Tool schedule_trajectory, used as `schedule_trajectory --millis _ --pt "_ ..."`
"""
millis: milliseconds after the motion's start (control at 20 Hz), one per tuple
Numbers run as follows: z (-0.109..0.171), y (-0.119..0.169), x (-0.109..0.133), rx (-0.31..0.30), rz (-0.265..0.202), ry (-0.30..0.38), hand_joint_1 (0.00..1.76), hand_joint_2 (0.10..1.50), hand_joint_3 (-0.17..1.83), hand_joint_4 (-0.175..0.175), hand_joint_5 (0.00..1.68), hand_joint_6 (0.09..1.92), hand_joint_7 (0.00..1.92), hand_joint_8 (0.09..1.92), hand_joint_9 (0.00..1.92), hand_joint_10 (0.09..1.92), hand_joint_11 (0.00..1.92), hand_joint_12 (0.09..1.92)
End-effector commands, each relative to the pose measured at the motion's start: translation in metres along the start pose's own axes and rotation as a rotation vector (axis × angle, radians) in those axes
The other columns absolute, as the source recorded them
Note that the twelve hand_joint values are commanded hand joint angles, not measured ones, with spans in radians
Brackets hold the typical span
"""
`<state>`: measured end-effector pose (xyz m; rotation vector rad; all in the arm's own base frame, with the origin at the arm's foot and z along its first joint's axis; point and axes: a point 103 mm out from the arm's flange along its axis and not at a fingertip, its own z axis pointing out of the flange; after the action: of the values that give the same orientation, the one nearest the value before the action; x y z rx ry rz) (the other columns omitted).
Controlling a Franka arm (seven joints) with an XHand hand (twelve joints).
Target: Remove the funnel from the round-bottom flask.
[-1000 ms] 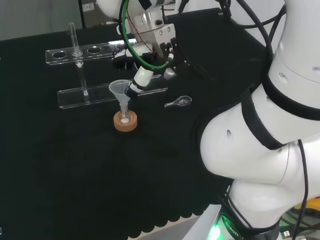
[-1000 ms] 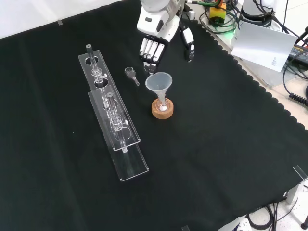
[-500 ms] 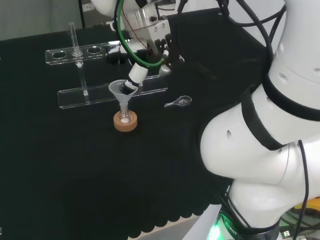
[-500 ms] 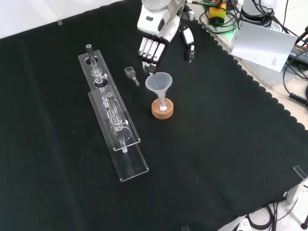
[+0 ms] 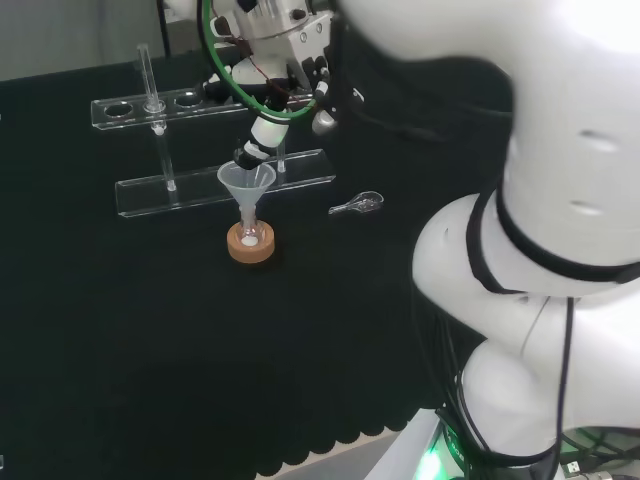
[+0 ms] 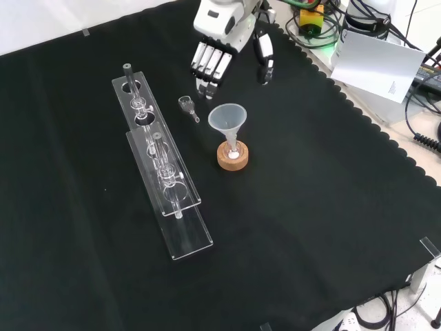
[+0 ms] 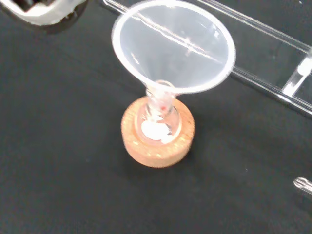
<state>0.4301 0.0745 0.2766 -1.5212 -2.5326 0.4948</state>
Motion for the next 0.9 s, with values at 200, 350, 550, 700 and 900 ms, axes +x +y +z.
schedule_trajectory --millis 200,350,550,700,900 --pt "0.0598 0.0296 -0.0178 0.128 0.024 -0.015 0.69 0.59 0.43 -0.056 0.11 0.09 0.0 0.61 0.16 0.83 0.23 1.46" --pt "0.0586 0.0316 -0.0104 0.122 0.025 -0.021 0.69 0.59 0.43 -0.056 0.11 0.09 0.0 0.61 0.16 0.84 0.23 1.46" --pt "0.0607 0.0332 -0.0138 0.119 0.029 -0.015 0.69 0.59 0.43 -0.056 0.11 0.09 0.0 0.61 0.15 0.84 0.23 1.46" --pt "0.0596 0.0352 -0.0094 0.117 0.039 -0.027 0.69 0.59 0.43 -0.056 0.11 0.09 0.0 0.6 0.15 0.84 0.22 1.47" --pt "0.0613 0.0371 -0.0091 0.122 0.027 -0.015 0.69 0.59 0.42 -0.056 0.11 0.09 0.0 0.59 0.15 0.84 0.22 1.47"
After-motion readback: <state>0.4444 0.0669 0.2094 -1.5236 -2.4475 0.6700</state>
